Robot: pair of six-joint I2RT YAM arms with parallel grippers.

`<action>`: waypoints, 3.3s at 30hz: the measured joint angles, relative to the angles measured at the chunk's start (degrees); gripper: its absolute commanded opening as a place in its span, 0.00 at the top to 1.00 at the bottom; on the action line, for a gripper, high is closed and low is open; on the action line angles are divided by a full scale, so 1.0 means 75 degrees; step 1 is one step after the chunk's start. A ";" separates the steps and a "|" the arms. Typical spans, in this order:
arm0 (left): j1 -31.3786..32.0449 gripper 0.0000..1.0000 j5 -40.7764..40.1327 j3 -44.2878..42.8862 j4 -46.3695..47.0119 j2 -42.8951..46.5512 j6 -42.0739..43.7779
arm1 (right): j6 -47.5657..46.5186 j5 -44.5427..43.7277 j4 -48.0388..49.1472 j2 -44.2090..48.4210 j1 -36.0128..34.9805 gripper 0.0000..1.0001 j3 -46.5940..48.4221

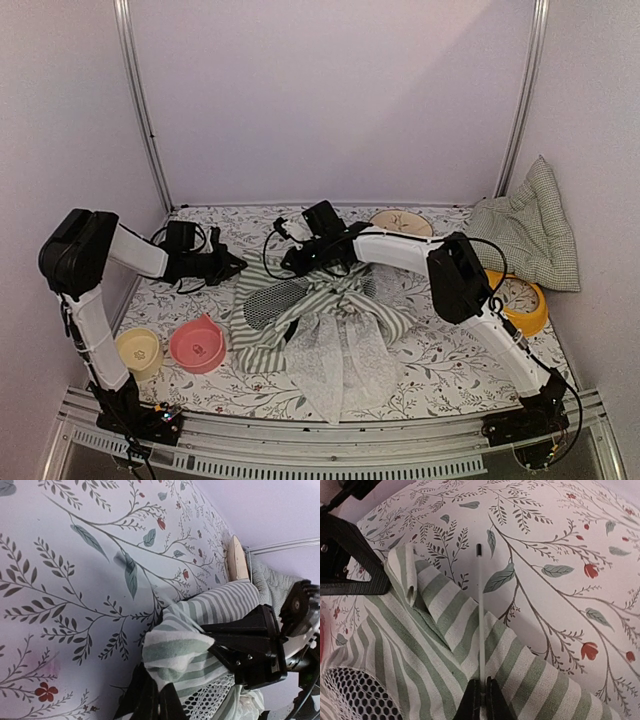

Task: Set up the pet tent
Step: Pick up the tent pole from the tent, then pass from the right arm to the left

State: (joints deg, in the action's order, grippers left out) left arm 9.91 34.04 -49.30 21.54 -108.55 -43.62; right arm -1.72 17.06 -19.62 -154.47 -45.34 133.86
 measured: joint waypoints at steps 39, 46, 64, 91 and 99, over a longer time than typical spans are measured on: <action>0.0163 1.00 0.0804 0.0702 0.0242 -0.0493 0.0131 | -0.0560 -0.0189 0.1003 0.3229 -0.0393 0.66 -0.4826; 0.0187 1.00 0.0898 0.0498 0.0023 -0.0565 0.0478 | -0.0568 -0.0189 0.0662 0.1993 -0.0344 0.59 -0.3392; 0.0198 1.00 0.0941 0.0391 -0.0184 -0.0565 0.0627 | -0.0361 0.0082 0.0385 0.0545 -0.0353 0.70 -0.0842; -0.0172 1.00 0.1469 0.0134 0.0090 -0.0586 0.0020 | -0.0458 -0.0195 0.1139 0.2436 -0.0609 1.00 -0.3261; -0.0294 1.00 0.1469 0.0504 0.0309 -0.0271 -0.0245 | -0.0466 -0.0335 0.1501 0.2492 -0.0621 1.00 -0.3695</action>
State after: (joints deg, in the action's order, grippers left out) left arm 7.70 45.06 -45.52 23.86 -110.59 -45.45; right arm -5.21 14.55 -8.36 -135.79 -50.00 106.15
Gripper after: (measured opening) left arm 0.007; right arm 0.028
